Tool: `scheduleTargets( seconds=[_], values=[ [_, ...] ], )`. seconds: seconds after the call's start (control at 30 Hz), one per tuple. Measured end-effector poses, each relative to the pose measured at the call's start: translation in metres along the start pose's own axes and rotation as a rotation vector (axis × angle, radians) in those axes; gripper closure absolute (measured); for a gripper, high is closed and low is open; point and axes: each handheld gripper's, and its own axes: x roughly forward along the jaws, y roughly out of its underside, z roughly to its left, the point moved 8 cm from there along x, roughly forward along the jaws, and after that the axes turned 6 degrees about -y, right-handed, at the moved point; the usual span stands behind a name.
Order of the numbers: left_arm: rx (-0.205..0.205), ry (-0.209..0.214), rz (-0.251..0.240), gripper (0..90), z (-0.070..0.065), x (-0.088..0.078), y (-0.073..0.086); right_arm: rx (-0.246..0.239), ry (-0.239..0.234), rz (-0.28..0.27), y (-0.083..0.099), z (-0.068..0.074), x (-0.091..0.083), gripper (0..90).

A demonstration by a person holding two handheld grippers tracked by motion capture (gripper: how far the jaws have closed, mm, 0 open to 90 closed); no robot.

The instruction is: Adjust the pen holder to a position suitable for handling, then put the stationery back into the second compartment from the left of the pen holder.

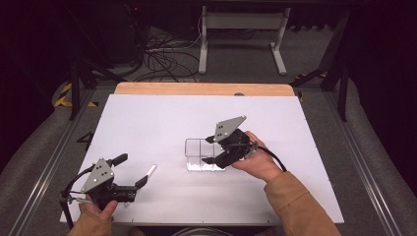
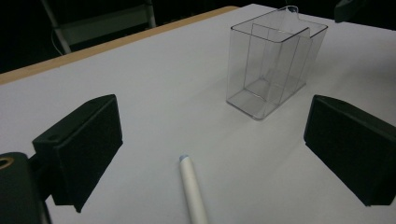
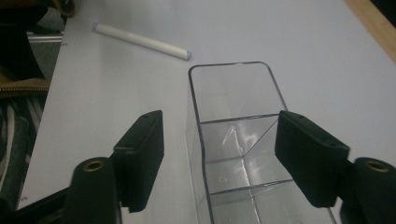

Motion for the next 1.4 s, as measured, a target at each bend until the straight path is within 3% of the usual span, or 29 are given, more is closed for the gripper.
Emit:
scheduleTargets(
  seconds=[0.3,0.5,0.7,0.73,0.77,0.9,1.03,1.23,1.4],
  values=[
    [-0.002,0.022,0.002,4.0,-0.002,0.000,-0.001,0.004,0.104,-0.129,-0.008,0.003,-0.027,21.8],
    [0.002,0.024,0.001,4.1,-0.002,0.000,-0.002,0.013,0.144,-0.169,-0.009,0.005,-0.037,14.0],
    [0.016,0.015,0.036,7.1,0.000,0.000,-0.003,0.047,0.198,-0.244,-0.004,0.010,-0.056,9.0],
    [0.016,0.012,0.035,8.4,0.000,0.000,-0.003,0.059,0.222,-0.279,0.001,0.015,-0.066,8.1],
    [0.021,0.007,0.032,8.4,0.001,0.000,-0.004,0.059,0.222,-0.279,0.001,0.015,-0.066,8.1],
    [0.029,-0.005,0.040,8.8,0.002,0.001,-0.006,0.079,0.293,-0.333,0.023,0.027,-0.082,6.5],
    [0.040,-0.014,0.063,9.1,0.002,0.003,-0.007,0.121,0.340,-0.338,0.044,0.034,-0.088,5.0],
    [0.023,0.016,0.109,9.6,0.000,0.006,-0.008,0.175,0.382,-0.355,0.071,0.041,-0.096,3.3],
    [0.013,0.008,0.138,10.1,0.003,0.006,-0.010,0.227,0.400,-0.403,0.095,0.049,-0.100,2.4]
  ],
)
